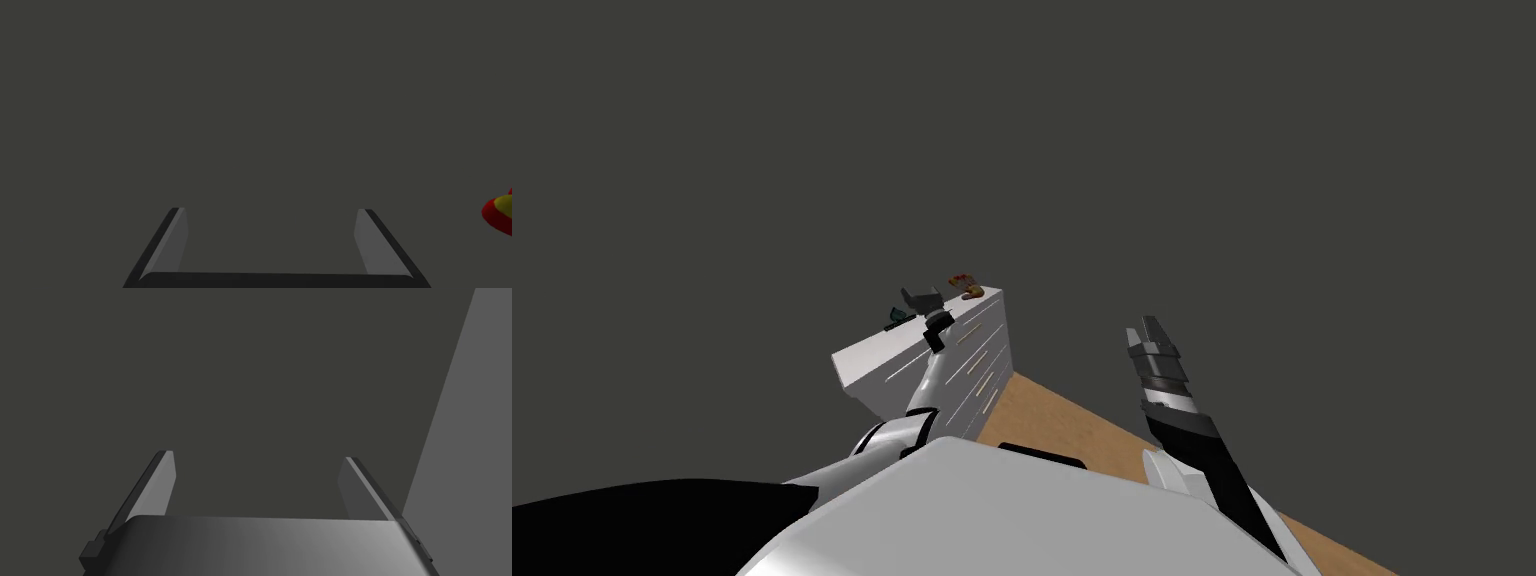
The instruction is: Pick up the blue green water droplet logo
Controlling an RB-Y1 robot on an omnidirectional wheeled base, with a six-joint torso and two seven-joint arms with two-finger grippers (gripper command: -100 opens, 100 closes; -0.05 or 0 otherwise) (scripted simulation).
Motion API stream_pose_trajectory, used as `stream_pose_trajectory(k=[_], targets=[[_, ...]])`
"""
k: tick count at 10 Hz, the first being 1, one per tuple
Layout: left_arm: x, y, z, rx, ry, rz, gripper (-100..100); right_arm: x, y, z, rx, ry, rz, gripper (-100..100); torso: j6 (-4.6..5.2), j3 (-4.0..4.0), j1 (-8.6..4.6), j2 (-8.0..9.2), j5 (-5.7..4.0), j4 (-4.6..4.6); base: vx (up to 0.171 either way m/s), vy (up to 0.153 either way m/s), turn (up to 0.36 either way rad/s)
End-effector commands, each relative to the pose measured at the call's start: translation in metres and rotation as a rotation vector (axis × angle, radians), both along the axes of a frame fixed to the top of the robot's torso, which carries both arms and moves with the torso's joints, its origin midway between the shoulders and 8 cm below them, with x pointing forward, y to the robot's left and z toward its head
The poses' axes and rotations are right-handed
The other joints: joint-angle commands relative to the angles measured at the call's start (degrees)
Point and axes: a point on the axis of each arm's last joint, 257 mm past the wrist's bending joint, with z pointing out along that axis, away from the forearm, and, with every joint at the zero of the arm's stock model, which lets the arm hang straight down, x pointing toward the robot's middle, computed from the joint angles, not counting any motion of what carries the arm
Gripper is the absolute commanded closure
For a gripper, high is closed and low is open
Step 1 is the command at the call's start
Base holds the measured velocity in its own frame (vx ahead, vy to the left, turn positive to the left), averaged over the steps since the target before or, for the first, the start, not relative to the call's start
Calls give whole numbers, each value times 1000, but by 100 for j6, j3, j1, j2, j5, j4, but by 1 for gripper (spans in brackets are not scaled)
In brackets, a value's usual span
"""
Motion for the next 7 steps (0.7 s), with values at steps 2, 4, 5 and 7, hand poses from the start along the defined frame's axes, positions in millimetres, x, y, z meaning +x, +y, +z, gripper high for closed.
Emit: stream_pose_trajectory(k=[2,4,5,7], targets=[[-25,-2,23,33,-73,69,-100,0,0,0,0,0,0,0,2,-7,-26,-12,-6,-2,7,-22,44],[-34,-22,-13,-31,-54,74,-100,0,0,0,0,0,0,0,10,-6,32,-6,4,-4,-65,230,-424],[-51,-16,-16,-42,-64,113,-100,0,0,0,0,0,0,0,7,7,63,15,14,1,-86,140,-409],[-76,-18,6,-18,-122,193,-100,0,0,0,0,0,0,0,-1,-2,0,-4,0,0,-17,9,19]])
